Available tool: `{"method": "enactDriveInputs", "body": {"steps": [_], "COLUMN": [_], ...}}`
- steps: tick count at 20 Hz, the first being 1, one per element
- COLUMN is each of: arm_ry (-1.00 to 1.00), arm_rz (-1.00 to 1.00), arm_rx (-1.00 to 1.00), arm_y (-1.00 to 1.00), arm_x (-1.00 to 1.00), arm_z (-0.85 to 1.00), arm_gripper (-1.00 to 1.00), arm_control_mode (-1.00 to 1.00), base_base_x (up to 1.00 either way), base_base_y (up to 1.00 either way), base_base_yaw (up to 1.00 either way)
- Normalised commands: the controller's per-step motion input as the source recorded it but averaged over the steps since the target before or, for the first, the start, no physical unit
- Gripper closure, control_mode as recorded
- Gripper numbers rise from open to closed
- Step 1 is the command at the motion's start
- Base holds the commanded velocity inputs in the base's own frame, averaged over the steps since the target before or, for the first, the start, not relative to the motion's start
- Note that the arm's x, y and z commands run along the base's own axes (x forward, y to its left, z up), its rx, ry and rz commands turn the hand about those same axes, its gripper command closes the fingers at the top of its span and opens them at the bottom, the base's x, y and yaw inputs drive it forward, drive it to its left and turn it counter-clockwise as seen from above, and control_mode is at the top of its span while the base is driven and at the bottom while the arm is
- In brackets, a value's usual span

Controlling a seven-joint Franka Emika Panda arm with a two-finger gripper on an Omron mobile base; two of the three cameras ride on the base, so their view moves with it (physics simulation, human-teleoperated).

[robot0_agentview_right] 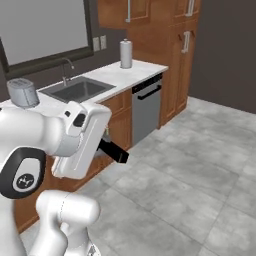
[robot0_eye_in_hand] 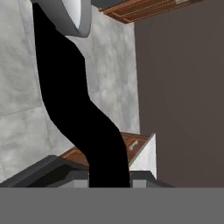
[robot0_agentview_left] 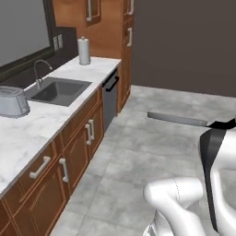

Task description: Pick the pan from the cabinet and place it on the stove. Then turn on the stove burner for the pan.

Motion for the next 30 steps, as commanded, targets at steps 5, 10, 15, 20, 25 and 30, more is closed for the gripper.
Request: {"method": "enactDriveInputs", "body": {"steps": [5,10,15,20,25,30], "arm_ry": [0.00,0.00,0.00,0.00,0.00,0.00], "arm_rz": [0.00,0.00,0.00,0.00,0.00,0.00], "arm_rx": [0.00,0.00,0.00,0.00,0.00,0.00], "arm_y": [0.00,0.00,0.00,0.00,0.00,0.00], "arm_x": [0.00,0.00,0.00,0.00,0.00,0.00], "arm_z": [0.00,0.00,0.00,0.00,0.00,0.00], "arm_gripper": [1.00,1.00,1.00,1.00,1.00,1.00], "arm_control_mode": [1.00,1.00,1.00,1.00,1.00,1.00], "base_base_x": [0.05,0.05,0.08,0.16,0.24,0.27], "base_base_y": [0.42,0.32,0.30,0.25,0.14,0.11], "base_base_yaw": [-0.40,-0.40,-0.39,-0.38,-0.36,-0.36]}}
